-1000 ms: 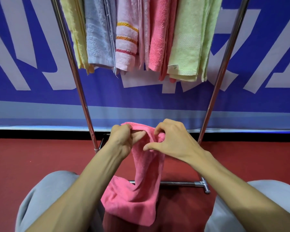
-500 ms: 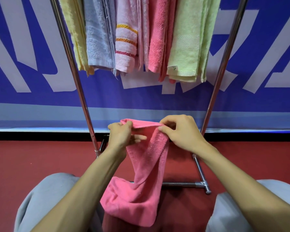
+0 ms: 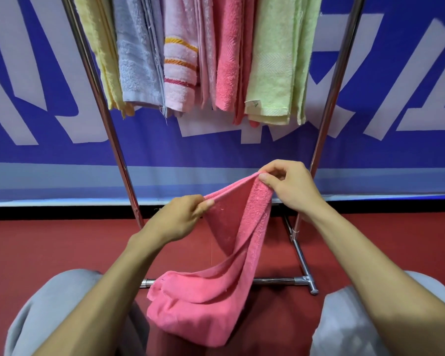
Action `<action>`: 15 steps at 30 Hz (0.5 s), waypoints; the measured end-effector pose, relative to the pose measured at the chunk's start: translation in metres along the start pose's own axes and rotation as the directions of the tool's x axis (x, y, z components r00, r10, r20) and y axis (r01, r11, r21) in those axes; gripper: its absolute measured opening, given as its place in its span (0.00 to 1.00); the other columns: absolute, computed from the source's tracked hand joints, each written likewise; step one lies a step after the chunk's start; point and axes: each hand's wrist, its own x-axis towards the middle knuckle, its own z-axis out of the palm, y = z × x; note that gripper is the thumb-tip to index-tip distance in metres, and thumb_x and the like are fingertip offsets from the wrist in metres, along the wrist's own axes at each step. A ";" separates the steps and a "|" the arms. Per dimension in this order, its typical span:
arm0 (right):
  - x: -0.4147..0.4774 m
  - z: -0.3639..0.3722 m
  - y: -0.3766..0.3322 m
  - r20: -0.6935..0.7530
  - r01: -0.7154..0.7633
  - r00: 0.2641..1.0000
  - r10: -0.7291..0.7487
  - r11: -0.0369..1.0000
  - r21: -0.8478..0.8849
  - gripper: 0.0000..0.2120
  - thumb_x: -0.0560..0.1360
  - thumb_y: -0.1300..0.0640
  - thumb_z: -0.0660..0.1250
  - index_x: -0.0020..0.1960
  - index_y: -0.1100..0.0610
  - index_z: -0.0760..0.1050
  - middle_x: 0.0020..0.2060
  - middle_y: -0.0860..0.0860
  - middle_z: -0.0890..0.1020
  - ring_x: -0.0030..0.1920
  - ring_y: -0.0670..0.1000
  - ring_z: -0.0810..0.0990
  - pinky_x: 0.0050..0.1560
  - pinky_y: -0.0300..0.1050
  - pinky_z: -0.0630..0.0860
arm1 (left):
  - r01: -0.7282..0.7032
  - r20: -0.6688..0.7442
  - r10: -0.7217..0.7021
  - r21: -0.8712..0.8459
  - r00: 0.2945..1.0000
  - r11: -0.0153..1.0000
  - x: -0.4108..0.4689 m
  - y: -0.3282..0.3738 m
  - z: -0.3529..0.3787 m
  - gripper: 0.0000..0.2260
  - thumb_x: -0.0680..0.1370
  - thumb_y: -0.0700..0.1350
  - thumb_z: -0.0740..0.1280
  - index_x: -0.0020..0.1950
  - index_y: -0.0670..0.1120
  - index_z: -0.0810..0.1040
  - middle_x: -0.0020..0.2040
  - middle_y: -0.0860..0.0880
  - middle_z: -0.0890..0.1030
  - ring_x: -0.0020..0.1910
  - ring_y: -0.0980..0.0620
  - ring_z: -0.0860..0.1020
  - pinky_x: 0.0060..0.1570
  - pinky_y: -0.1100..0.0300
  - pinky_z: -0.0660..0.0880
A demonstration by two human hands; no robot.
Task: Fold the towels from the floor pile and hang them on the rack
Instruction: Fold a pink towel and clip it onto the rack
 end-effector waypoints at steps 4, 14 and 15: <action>0.003 -0.005 0.004 0.013 0.004 1.000 -0.003 0.995 -0.099 0.04 0.72 0.59 0.70 0.41 0.51 0.82 0.35 0.43 0.82 0.38 0.41 0.78 0.41 0.32 0.70 | -0.040 -0.231 0.037 -0.009 0.972 0.999 -0.003 0.005 -0.004 0.15 0.79 0.54 0.63 0.46 0.44 0.82 0.43 0.46 0.84 0.47 0.48 0.80 0.49 0.52 0.75; 0.000 -0.008 0.003 0.291 0.094 0.957 0.009 0.937 -0.337 0.03 0.70 0.57 0.74 0.40 0.49 0.83 0.37 0.46 0.85 0.42 0.44 0.80 0.46 0.36 0.73 | -0.018 -0.349 -0.020 -0.103 0.937 0.995 -0.009 0.007 -0.019 0.15 0.76 0.51 0.68 0.37 0.40 0.79 0.27 0.51 0.76 0.27 0.64 0.75 0.30 0.73 0.68; 0.000 -0.008 0.003 0.305 0.092 0.952 0.019 0.934 -0.346 0.05 0.70 0.57 0.74 0.38 0.48 0.82 0.36 0.45 0.85 0.42 0.44 0.80 0.46 0.38 0.73 | -0.034 -0.350 -0.015 -0.134 0.937 0.990 -0.010 0.008 -0.019 0.15 0.76 0.50 0.69 0.36 0.40 0.78 0.27 0.51 0.76 0.27 0.64 0.75 0.30 0.74 0.68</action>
